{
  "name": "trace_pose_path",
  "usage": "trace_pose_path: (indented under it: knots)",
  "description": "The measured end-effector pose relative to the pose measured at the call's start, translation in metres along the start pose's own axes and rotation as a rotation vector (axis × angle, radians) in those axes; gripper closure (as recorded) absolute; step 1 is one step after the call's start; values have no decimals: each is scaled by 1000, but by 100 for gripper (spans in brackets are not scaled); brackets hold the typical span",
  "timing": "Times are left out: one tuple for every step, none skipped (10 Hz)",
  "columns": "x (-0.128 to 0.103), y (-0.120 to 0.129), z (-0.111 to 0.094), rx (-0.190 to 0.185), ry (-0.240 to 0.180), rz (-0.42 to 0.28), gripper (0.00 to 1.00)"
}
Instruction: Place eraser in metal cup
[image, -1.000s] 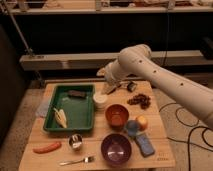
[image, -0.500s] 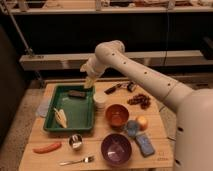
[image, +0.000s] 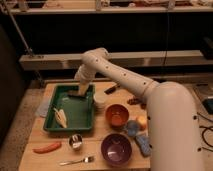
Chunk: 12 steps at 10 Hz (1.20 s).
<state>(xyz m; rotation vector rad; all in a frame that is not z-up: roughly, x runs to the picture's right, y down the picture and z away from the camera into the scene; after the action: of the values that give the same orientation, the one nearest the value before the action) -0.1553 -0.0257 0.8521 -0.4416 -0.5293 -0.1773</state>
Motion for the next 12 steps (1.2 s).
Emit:
trace_pose_path:
  knots:
    - [1, 4, 13, -26, 11, 6, 35]
    - [-2, 8, 27, -53, 21, 7, 35]
    - [-4, 10, 36, -71, 27, 8, 35]
    - [-2, 14, 46, -94, 44, 21, 35]
    - [0, 17, 51, -107, 53, 32, 35]
    - [-1, 18, 54, -116, 59, 39, 35]
    - [-1, 22, 64, -137, 70, 55, 35]
    - [2, 25, 72, -149, 77, 76, 35]
    - [10, 28, 79, -158, 85, 106, 35]
    - [15, 28, 81, -160, 93, 123, 35]
    - [26, 28, 85, -159, 110, 147, 35]
    - [35, 26, 85, -151, 126, 158, 35]
